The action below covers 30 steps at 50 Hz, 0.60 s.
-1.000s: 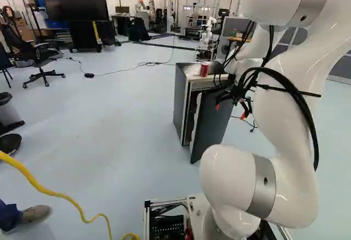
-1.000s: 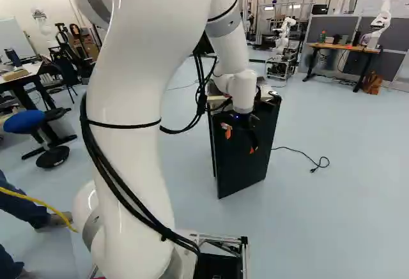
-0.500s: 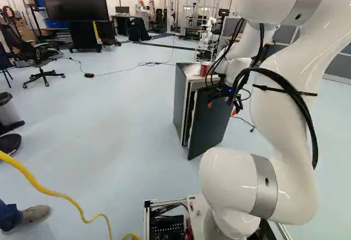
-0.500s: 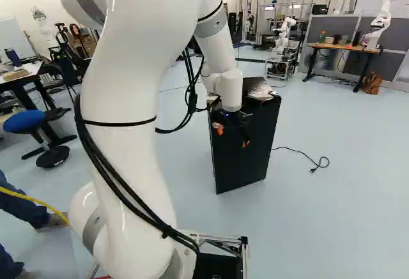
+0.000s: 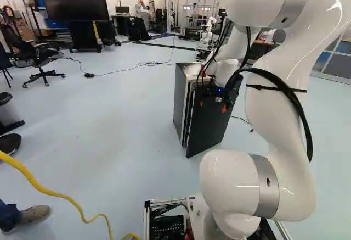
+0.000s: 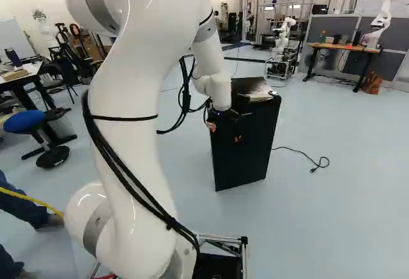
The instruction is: Grab a drink from the fridge
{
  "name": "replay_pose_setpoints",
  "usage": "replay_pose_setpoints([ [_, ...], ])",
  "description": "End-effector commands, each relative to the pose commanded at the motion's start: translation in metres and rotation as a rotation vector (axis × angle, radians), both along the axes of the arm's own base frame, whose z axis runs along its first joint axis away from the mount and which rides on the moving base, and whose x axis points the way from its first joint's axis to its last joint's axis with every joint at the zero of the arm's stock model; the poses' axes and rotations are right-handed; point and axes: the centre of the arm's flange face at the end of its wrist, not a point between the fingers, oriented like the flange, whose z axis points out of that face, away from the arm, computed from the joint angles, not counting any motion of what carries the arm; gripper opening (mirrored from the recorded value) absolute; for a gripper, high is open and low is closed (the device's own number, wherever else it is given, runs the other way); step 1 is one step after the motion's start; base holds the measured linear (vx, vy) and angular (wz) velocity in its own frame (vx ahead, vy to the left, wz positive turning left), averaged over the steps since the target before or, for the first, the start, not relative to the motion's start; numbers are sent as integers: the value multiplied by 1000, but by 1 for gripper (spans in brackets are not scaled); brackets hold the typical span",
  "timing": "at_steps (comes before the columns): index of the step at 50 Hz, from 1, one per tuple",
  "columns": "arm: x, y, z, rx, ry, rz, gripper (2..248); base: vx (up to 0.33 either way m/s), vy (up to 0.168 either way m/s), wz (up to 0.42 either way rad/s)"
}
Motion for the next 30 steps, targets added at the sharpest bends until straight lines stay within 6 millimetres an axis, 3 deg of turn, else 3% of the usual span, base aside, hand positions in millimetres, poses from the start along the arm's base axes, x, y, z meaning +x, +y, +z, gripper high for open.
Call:
replay_pose_setpoints([
  [30, 52, 34, 3, -51, -144, 77, 247, 0, 0, 0],
])
